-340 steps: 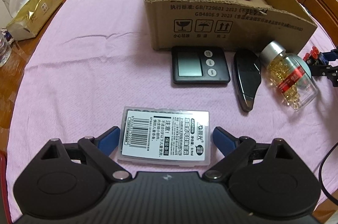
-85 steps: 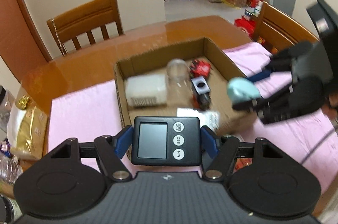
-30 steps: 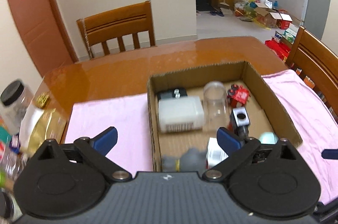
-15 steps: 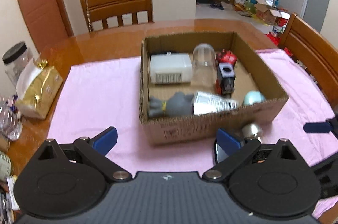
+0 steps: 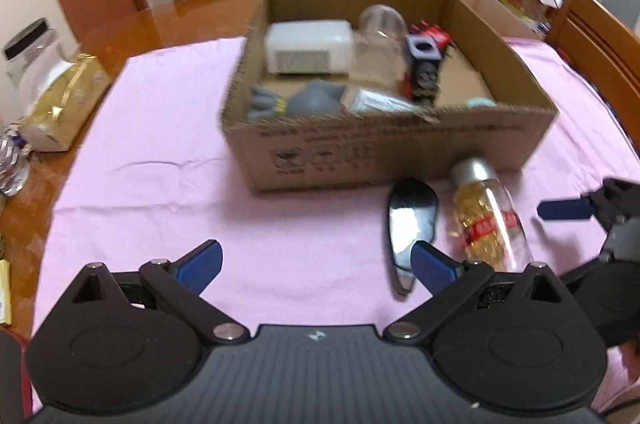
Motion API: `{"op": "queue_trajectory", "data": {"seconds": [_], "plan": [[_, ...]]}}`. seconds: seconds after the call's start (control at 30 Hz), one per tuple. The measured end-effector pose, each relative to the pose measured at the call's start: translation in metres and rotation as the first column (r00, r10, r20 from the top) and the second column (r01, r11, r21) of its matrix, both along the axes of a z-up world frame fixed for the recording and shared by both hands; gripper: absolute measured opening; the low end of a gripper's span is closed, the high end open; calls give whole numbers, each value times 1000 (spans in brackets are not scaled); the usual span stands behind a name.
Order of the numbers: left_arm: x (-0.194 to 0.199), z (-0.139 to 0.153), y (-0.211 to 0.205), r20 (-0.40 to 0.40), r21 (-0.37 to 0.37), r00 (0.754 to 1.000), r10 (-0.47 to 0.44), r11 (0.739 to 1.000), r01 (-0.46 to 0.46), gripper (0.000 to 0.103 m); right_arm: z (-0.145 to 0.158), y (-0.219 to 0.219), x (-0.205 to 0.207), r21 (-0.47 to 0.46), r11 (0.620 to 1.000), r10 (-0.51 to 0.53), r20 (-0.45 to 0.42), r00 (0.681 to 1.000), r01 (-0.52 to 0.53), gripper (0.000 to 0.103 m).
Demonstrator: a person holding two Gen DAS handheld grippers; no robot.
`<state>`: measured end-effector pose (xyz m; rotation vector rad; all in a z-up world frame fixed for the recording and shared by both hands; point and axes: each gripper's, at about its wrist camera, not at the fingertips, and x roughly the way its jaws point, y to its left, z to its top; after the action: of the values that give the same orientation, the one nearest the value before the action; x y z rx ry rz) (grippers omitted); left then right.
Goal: Organize rigid objects
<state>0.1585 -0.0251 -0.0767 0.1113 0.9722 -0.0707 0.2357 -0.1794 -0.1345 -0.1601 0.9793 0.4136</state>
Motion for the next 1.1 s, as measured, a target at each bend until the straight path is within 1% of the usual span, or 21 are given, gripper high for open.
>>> {"op": "queue_trajectory", "data": {"seconds": [0.07,0.13,0.2,0.3,0.37,0.43,0.5,0.7,0.9,1.0,1.1], "plan": [[1,-8,-6,-19,8,999,-38,999,38,100,-1,-6,0,3,1000,-6,-10,1000,6,103],[3,-16,-10,-34,-1,997,-70,998,70,100,0,-14,-1,1,1000,-24,-17,1000,24,103],[5,-24,-12,-52,-15,994,-100,995,99,100,-3,-19,-2,-22,999,-40,-18,999,40,103],[10,-34,-16,-80,-5,988,-129,992,129,100,-6,-29,-5,-45,996,-82,-32,996,81,103],[11,-40,-17,-96,3,983,-155,988,156,100,-6,-39,-6,-33,991,-132,-37,991,131,103],[10,-43,-15,-86,-7,983,-163,987,163,102,-6,-47,-5,-15,985,-170,-46,984,169,103],[12,-44,-9,-89,-20,983,-158,987,157,102,-7,-50,-3,-23,981,-193,-47,980,192,103],[19,-43,14,-82,-12,990,-112,994,111,102,-5,-57,1,-34,966,-258,-34,965,257,103],[32,-43,37,-44,19,998,-46,999,47,102,0,-54,7,-57,957,-285,-18,958,283,103],[41,-42,46,-35,26,999,-5,1000,6,102,4,-51,6,-50,965,-260,-28,965,258,103],[44,-41,50,-35,25,999,5,1000,-4,102,12,-44,-1,7,980,-199,-55,978,200,103]]}}
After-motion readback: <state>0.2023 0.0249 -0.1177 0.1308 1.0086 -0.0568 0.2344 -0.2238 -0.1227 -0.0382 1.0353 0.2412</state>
